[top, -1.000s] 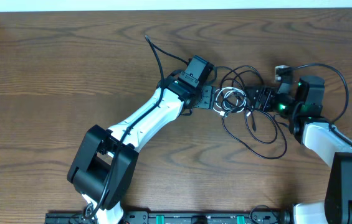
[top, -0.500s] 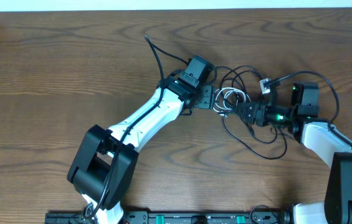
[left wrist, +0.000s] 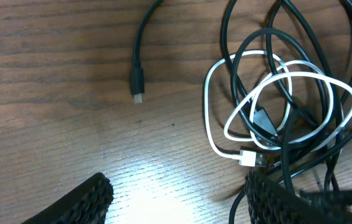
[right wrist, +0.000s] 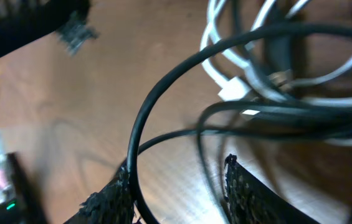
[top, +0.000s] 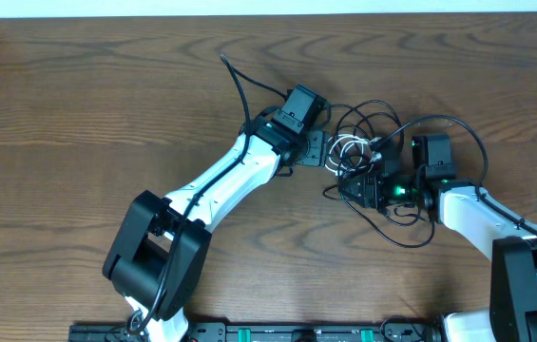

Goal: Untangle cables

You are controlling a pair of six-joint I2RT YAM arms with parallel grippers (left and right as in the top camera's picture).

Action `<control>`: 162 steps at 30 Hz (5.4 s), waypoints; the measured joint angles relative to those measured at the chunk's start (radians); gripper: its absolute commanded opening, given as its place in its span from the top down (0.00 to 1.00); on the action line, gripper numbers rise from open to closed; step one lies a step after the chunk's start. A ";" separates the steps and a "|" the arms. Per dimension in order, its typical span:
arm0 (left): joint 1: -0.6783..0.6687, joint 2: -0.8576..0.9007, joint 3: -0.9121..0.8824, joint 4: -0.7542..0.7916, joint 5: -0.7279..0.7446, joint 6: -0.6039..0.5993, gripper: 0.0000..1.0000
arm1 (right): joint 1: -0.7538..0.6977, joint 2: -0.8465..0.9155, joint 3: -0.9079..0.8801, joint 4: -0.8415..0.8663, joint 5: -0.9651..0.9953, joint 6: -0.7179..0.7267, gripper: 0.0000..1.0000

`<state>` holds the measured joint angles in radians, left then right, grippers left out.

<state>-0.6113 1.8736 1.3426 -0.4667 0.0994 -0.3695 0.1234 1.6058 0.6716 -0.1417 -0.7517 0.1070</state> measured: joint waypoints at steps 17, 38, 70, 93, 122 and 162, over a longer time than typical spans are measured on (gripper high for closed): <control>0.000 0.000 0.000 0.000 0.000 -0.027 0.31 | 0.140 0.000 0.000 0.088 0.116 0.035 0.91; 0.000 0.000 0.000 -0.008 0.000 -0.029 0.30 | 0.096 -0.288 -0.003 0.500 0.332 -0.090 0.99; 0.000 0.000 0.000 -0.009 0.000 -0.030 0.30 | 0.096 -0.316 -0.003 0.645 0.498 -0.065 0.01; 0.000 0.000 0.000 -0.015 0.000 -0.031 0.30 | 0.095 -0.310 0.000 -0.122 0.803 0.443 0.01; 0.000 0.000 0.000 -0.015 0.000 -0.030 0.30 | 0.096 0.045 0.000 0.188 0.513 1.098 0.89; 0.000 0.000 0.000 -0.023 0.000 -0.030 0.30 | -0.068 -0.618 0.022 0.319 0.518 0.711 0.98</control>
<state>-0.6113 1.8736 1.3426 -0.4896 0.0998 -0.3996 0.0555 0.9878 0.6933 0.1768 -0.2340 0.8185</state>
